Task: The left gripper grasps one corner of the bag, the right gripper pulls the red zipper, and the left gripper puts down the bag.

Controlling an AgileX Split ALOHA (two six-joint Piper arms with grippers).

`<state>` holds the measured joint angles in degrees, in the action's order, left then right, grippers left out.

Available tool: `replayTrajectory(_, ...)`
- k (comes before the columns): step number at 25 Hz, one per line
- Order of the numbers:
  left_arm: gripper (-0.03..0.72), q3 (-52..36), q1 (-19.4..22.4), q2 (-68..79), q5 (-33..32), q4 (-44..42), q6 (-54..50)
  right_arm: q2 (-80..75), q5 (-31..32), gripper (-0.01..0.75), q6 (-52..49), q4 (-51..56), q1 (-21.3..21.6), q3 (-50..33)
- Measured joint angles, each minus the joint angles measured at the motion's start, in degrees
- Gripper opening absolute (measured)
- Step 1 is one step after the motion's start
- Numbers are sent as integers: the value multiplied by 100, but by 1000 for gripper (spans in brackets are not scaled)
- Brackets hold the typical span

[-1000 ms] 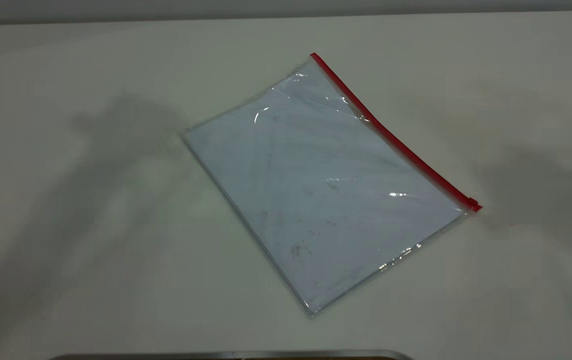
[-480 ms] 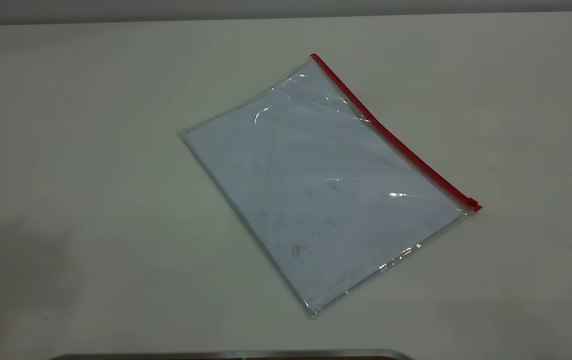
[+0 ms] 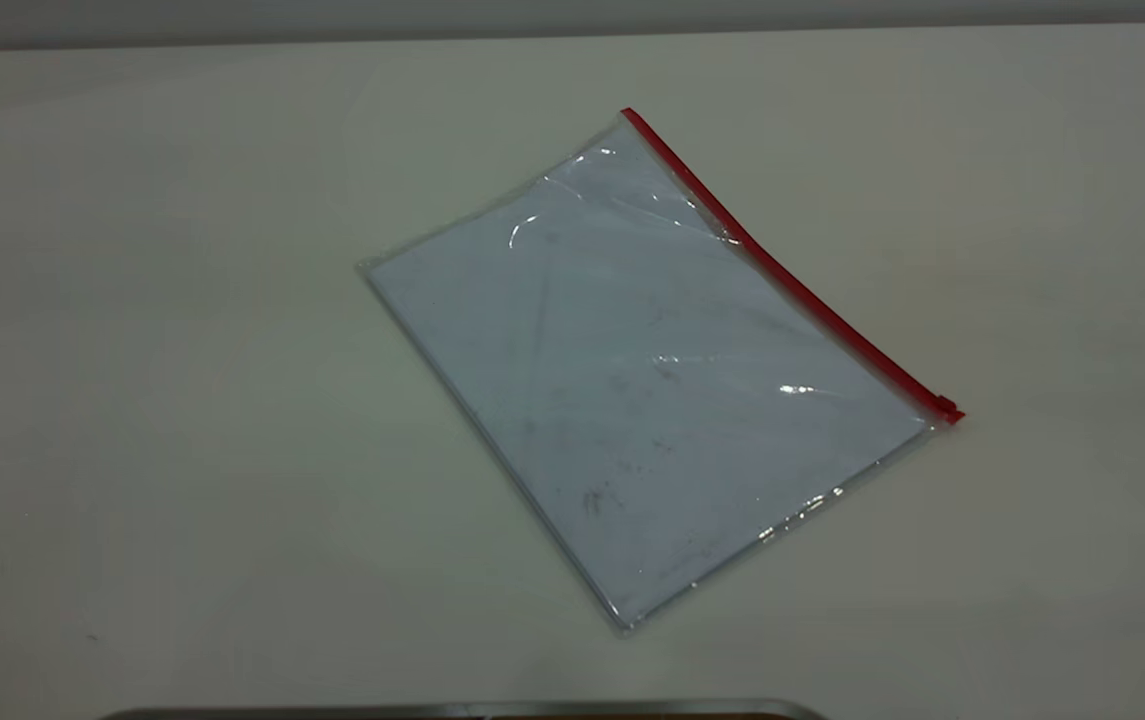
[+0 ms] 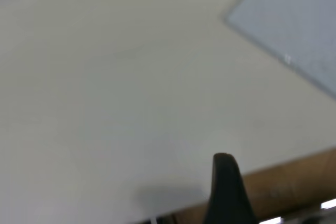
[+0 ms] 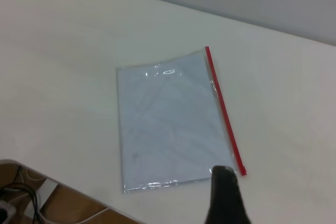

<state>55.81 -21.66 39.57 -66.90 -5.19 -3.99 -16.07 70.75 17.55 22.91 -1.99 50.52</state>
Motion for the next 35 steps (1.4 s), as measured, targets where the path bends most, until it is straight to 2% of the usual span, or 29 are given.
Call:
replayTrajectory(8, 578, -1571, 0, -1370, 0, 17, -6, 1103, 0, 558, -16, -624, 0, -1050)
replayTrajectory(16, 578, -2409, -5, -2288, 108, 17, 16, 1525, -368, 558, -290, -1531, 0, -2109)
replayTrajectory(21, 578, -2551, -9, -2292, 173, 89, 18, 1697, -493, 558, -292, -1519, 0, -2283)
replayTrajectory(28, 578, -2685, -9, -2292, 380, 670, 523, 1697, -534, 558, -292, -1308, 0, -2287)
replayTrajectory(35, 578, -2800, -9, -2292, 311, 559, 517, 1697, -534, 557, -292, -1176, 0, -2287)
